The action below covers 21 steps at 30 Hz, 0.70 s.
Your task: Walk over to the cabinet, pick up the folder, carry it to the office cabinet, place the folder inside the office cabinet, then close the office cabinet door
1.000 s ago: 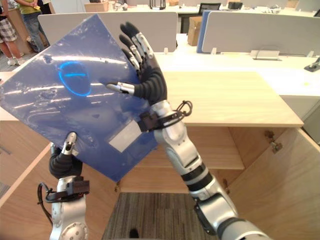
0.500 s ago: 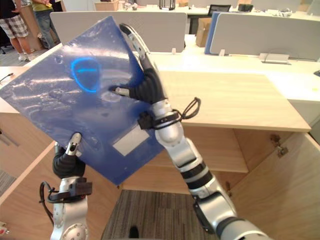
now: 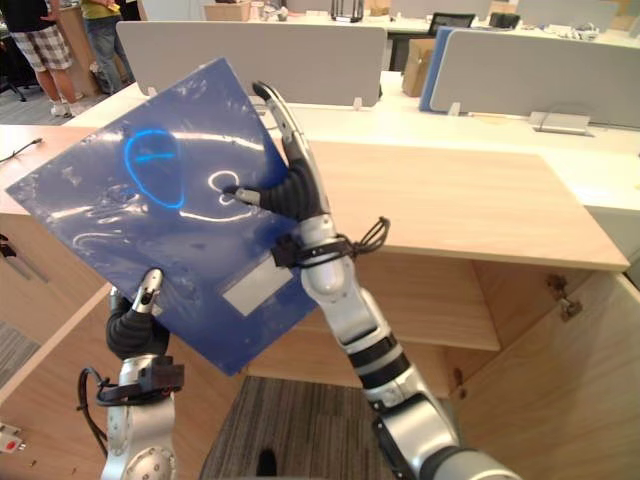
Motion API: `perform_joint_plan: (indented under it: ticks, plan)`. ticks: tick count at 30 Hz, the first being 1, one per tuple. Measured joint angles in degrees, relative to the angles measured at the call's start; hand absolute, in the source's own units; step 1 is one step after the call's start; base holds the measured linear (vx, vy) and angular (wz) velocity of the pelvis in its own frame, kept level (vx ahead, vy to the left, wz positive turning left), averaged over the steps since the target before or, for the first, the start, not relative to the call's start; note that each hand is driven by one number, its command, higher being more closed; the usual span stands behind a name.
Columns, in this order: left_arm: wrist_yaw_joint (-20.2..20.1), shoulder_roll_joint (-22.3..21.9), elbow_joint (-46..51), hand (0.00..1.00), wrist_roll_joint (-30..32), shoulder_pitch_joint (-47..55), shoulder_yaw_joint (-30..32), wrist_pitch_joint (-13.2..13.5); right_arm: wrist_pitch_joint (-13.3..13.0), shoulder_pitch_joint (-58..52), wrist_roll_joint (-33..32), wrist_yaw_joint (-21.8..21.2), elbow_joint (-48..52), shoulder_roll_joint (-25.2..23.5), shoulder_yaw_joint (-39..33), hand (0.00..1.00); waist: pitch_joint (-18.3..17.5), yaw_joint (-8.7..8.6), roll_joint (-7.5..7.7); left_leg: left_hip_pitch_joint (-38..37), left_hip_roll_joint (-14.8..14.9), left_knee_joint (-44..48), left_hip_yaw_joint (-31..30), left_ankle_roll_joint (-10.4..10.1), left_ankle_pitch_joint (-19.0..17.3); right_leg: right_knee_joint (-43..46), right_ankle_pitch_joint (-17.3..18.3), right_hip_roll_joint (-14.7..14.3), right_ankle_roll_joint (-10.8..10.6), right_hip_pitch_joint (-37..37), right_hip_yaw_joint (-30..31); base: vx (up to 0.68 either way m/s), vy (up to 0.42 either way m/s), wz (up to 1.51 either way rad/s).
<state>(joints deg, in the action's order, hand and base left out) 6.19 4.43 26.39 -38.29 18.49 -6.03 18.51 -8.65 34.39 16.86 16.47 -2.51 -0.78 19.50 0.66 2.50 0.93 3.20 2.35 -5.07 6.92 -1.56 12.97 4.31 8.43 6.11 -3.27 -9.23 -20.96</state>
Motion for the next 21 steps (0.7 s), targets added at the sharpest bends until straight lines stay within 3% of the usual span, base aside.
perform_joint_plan:
  ticks: [4, 9, 14, 21]
  plan:
    - [0.3, -0.3, 0.0, 1.00, 0.1, 0.1, 0.0, 0.0, 0.0, -1.8, -5.1, -0.8, -2.7, -0.5, -0.2, 0.00, 0.0, 0.03, -0.01, 0.1, 0.0, 0.0, -0.3, 0.0, 0.1, 0.0, 0.0, -0.1, 0.0, -0.1, -0.5, 0.00, -0.010, 0.05]
    - [1.3, 0.4, 0.0, 1.00, 0.6, 1.1, 0.8, 0.0, -0.1, -3.1, -21.7, -4.3, -9.5, 0.3, -0.4, 0.00, 0.0, 0.22, -0.03, 0.8, 0.0, 0.0, -1.0, -0.1, 0.3, -0.2, 0.0, -0.1, 0.0, 0.2, -0.9, 0.00, -0.004, 0.05]
    - [1.3, 1.6, 0.0, 1.00, 2.3, 1.8, 1.4, -0.1, 0.8, -2.9, -33.0, -9.6, -13.9, 2.9, 0.6, 0.00, 0.0, 0.50, 0.00, 0.9, 0.0, 0.0, -1.0, -0.1, 0.3, -0.4, -0.1, -0.2, 0.1, 0.2, -0.9, 0.00, 0.000, 0.00]
    - [1.3, 3.8, 0.0, 1.00, 4.4, 1.9, 1.4, -0.3, 2.6, 0.2, -39.6, -14.0, -19.8, 8.1, 5.5, 0.00, -0.2, 0.69, -0.05, 1.1, 0.2, 0.0, -1.0, -0.1, 0.4, -1.1, -0.4, -0.6, 0.3, 0.2, -0.9, 0.00, 0.000, 0.00]
